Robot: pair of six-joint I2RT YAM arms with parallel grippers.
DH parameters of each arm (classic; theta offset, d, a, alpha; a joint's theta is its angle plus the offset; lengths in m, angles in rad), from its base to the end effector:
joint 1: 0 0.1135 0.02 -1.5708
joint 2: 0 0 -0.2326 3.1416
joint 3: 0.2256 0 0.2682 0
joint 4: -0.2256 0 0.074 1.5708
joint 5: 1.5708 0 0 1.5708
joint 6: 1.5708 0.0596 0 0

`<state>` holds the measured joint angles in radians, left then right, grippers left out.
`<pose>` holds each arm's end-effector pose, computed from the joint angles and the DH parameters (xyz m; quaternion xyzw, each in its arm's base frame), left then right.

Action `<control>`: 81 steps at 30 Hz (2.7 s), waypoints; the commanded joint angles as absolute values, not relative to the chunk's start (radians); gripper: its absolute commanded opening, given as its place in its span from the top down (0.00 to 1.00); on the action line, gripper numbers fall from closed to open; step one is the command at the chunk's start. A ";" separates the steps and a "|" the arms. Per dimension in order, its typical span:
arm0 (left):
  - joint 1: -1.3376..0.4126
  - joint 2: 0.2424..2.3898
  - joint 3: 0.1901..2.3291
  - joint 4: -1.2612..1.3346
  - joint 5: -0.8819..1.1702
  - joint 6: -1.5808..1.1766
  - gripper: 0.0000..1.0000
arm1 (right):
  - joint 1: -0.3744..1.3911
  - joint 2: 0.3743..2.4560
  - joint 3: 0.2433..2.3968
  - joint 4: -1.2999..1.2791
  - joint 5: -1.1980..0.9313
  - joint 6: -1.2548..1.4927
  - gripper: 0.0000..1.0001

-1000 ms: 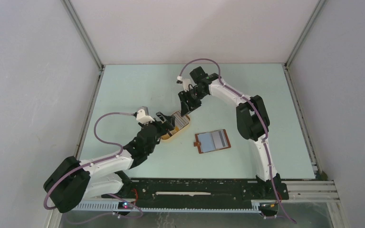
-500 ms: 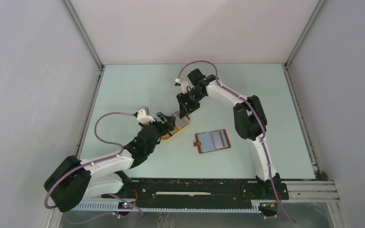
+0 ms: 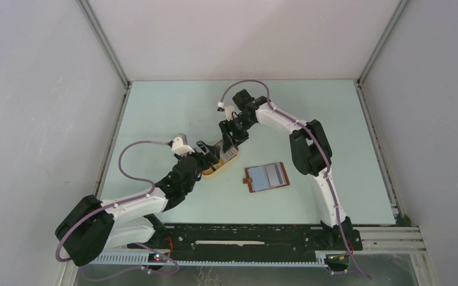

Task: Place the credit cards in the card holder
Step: Pick up the credit card from the storage box.

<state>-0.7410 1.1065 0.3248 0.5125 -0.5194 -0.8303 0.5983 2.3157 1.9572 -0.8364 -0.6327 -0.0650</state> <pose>0.2154 -0.1570 0.1465 -0.1897 0.7612 -0.2697 0.5584 0.3837 0.3042 0.1354 -0.3590 0.8638 0.3416 0.0908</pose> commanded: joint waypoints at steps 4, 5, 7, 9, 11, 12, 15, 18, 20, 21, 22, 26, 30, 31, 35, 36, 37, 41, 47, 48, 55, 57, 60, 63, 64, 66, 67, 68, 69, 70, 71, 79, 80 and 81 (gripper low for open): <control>-0.737 1.105 0.324 0.547 -0.528 -0.822 0.12 | 0.603 2.341 1.982 -0.833 -0.696 -0.010 0.37; -0.737 1.104 0.324 0.548 -0.528 -0.822 0.12 | 0.602 2.340 1.981 -0.833 -0.706 -0.007 0.37; -0.737 1.105 0.324 0.549 -0.528 -0.822 0.12 | 0.596 2.333 1.981 -0.833 -0.729 -0.005 0.38; -0.737 1.104 0.324 0.549 -0.530 -0.822 0.12 | 0.590 2.327 1.981 -0.833 -0.753 -0.005 0.39; -0.738 1.104 0.324 0.549 -0.529 -0.822 0.12 | 0.583 2.321 1.982 -0.833 -0.777 0.009 0.40; -0.737 1.104 0.324 0.548 -0.530 -0.822 0.12 | 0.579 2.319 1.982 -0.832 -0.788 0.014 0.41; -0.738 1.104 0.322 0.551 -0.531 -0.822 0.12 | 0.569 2.315 1.981 -0.834 -0.812 0.018 0.42; -0.738 1.107 0.324 0.553 -0.531 -0.822 0.12 | 0.563 2.316 1.981 -0.836 -0.816 0.016 0.42; -0.738 1.108 0.324 0.553 -0.530 -0.822 0.12 | 0.561 2.316 1.981 -0.836 -0.816 0.017 0.43; -0.737 1.108 0.324 0.552 -0.529 -0.821 0.12 | 0.559 2.317 1.981 -0.837 -0.817 0.017 0.43; -0.738 1.109 0.324 0.552 -0.529 -0.821 0.12 | 0.558 2.317 1.982 -0.838 -0.818 0.017 0.43; -0.736 1.109 0.325 0.552 -0.529 -0.820 0.12 | 0.553 2.312 1.981 -0.839 -0.816 0.014 0.46; -0.737 1.109 0.325 0.553 -0.528 -0.819 0.12 | 0.544 2.310 1.981 -0.842 -0.806 0.011 0.48; -0.738 1.109 0.325 0.552 -0.528 -0.819 0.13 | 0.542 2.310 1.980 -0.842 -0.805 0.012 0.48; -0.738 1.110 0.325 0.552 -0.526 -0.818 0.13 | 0.531 2.310 1.980 -0.844 -0.801 0.011 0.50; -0.738 1.111 0.325 0.553 -0.526 -0.818 0.13 | 0.529 2.312 1.980 -0.843 -0.799 0.011 0.50; -0.737 1.111 0.325 0.554 -0.526 -0.817 0.13 | 0.527 2.312 1.977 -0.844 -0.799 0.010 0.51; -0.738 1.112 0.327 0.553 -0.523 -0.816 0.13 | 0.525 2.315 1.977 -0.843 -0.798 0.008 0.53; -0.738 1.113 0.327 0.552 -0.522 -0.815 0.13 | 0.520 2.316 1.977 -0.844 -0.787 0.007 0.55; -0.738 1.114 0.328 0.553 -0.522 -0.815 0.13 | 0.519 2.316 1.975 -0.844 -0.784 0.007 0.55; -0.738 1.114 0.328 0.554 -0.520 -0.815 0.14 | 0.512 2.318 1.973 -0.844 -0.770 0.007 0.58; -0.738 1.113 0.328 0.553 -0.520 -0.814 0.14 | 0.510 2.316 1.974 -0.844 -0.770 0.008 0.59; -0.737 1.115 0.328 0.553 -0.520 -0.814 0.14 | 0.508 2.315 1.971 -0.844 -0.769 0.009 0.59; -0.738 1.116 0.328 0.553 -0.519 -0.813 0.14 | 0.505 2.313 1.971 -0.844 -0.767 0.008 0.61; -0.737 1.116 0.329 0.553 -0.519 -0.813 0.14 | 0.504 2.312 1.971 -0.843 -0.767 0.009 0.61; -0.737 1.115 0.328 0.553 -0.518 -0.813 0.14 | 0.502 2.312 1.970 -0.842 -0.765 0.009 0.62; -0.738 1.115 0.328 0.553 -0.518 -0.813 0.14 | 0.502 2.312 1.970 -0.842 -0.763 0.008 0.62; -0.738 1.115 0.328 0.553 -0.518 -0.813 0.14 | 0.500 2.311 1.970 -0.842 -0.762 0.009 0.63; -0.737 1.115 0.328 0.553 -0.518 -0.813 0.14 | 0.500 2.310 1.970 -0.842 -0.762 0.008 0.63; -0.737 1.115 0.329 0.553 -0.518 -0.813 0.14 | 0.499 2.309 1.969 -0.841 -0.762 0.009 0.63; -0.738 1.115 0.328 0.553 -0.517 -0.812 0.14 | 0.499 2.309 1.968 -0.840 -0.762 0.010 0.64; -0.738 1.116 0.328 0.556 -0.515 -0.810 0.14 | 0.497 2.304 1.964 -0.836 -0.750 0.010 0.72; -0.738 1.117 0.328 0.555 -0.515 -0.810 0.14 | 0.497 2.304 1.965 -0.836 -0.748 0.010 0.73; -0.738 1.116 0.328 0.556 -0.515 -0.810 0.14 | 0.497 2.303 1.964 -0.836 -0.747 0.009 0.74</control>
